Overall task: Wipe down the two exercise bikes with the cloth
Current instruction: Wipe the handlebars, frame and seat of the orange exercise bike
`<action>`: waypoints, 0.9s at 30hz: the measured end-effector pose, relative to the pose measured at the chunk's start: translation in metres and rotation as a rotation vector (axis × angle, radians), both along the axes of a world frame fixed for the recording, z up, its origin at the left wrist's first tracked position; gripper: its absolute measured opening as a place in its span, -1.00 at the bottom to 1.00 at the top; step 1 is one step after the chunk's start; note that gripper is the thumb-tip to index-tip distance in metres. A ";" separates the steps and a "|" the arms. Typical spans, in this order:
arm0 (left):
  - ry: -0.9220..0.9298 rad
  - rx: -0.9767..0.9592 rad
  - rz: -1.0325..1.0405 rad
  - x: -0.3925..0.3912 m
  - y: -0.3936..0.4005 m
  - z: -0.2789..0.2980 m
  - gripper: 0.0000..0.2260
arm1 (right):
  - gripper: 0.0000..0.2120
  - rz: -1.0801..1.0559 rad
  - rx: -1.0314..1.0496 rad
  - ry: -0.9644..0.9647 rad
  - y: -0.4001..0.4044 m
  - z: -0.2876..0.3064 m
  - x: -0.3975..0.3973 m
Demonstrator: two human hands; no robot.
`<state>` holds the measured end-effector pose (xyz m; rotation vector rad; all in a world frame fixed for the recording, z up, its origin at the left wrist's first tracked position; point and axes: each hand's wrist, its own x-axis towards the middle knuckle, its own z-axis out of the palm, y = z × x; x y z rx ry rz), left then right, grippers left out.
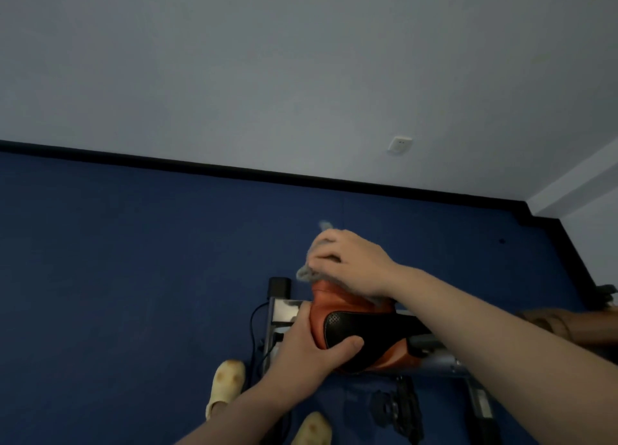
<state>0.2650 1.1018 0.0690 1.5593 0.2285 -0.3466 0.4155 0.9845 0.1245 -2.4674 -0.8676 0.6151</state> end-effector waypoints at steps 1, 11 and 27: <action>0.002 -0.004 -0.006 0.001 0.001 0.001 -0.42 | -0.74 -0.017 0.029 0.049 0.000 0.004 0.004; 0.016 -0.056 -0.226 0.022 0.015 0.011 -0.48 | -0.75 0.017 -0.019 -0.058 0.008 0.012 -0.007; 0.102 0.133 -0.444 0.028 0.027 0.019 -0.47 | -0.69 -0.132 -0.085 -0.272 0.007 0.006 -0.046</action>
